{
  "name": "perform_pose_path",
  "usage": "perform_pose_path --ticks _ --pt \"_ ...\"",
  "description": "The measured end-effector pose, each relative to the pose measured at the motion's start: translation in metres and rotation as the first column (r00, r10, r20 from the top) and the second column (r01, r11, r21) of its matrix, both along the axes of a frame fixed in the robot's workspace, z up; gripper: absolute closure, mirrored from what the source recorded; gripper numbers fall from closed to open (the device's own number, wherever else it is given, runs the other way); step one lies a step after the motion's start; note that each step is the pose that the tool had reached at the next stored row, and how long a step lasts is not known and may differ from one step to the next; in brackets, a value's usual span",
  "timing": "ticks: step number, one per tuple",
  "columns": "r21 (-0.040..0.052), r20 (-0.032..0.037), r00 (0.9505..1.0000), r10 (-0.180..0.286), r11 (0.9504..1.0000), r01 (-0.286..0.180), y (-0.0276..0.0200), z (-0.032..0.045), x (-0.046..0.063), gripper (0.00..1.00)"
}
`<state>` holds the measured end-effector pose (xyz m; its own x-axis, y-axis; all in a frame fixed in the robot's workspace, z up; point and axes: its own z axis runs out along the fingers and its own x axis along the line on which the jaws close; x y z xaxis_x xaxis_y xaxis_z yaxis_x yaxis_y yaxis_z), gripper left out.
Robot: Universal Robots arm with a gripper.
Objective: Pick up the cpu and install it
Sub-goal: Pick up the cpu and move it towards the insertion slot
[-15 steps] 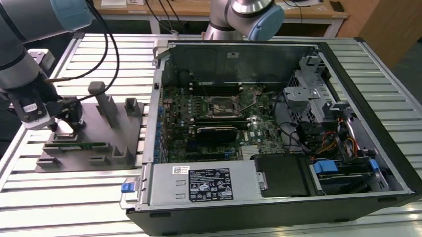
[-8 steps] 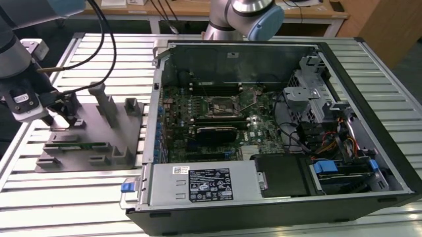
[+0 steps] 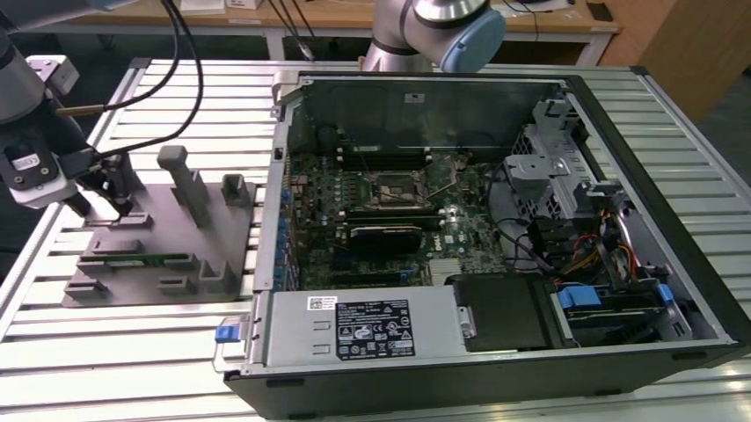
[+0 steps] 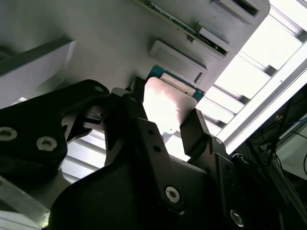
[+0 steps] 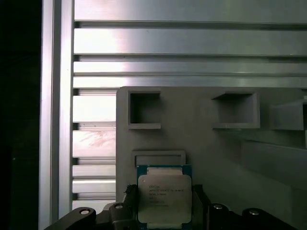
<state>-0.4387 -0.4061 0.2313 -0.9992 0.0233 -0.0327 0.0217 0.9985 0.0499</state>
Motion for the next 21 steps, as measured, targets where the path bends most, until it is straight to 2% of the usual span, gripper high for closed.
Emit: perform_pose_path --ticks 13,21 --pt "0.0 0.0187 0.9998 0.0 1.0 0.0 0.0 0.0266 0.0 0.46" --pt "-0.0001 0.0245 0.9997 0.0 1.0 0.0 0.0 0.0408 0.0 0.46"
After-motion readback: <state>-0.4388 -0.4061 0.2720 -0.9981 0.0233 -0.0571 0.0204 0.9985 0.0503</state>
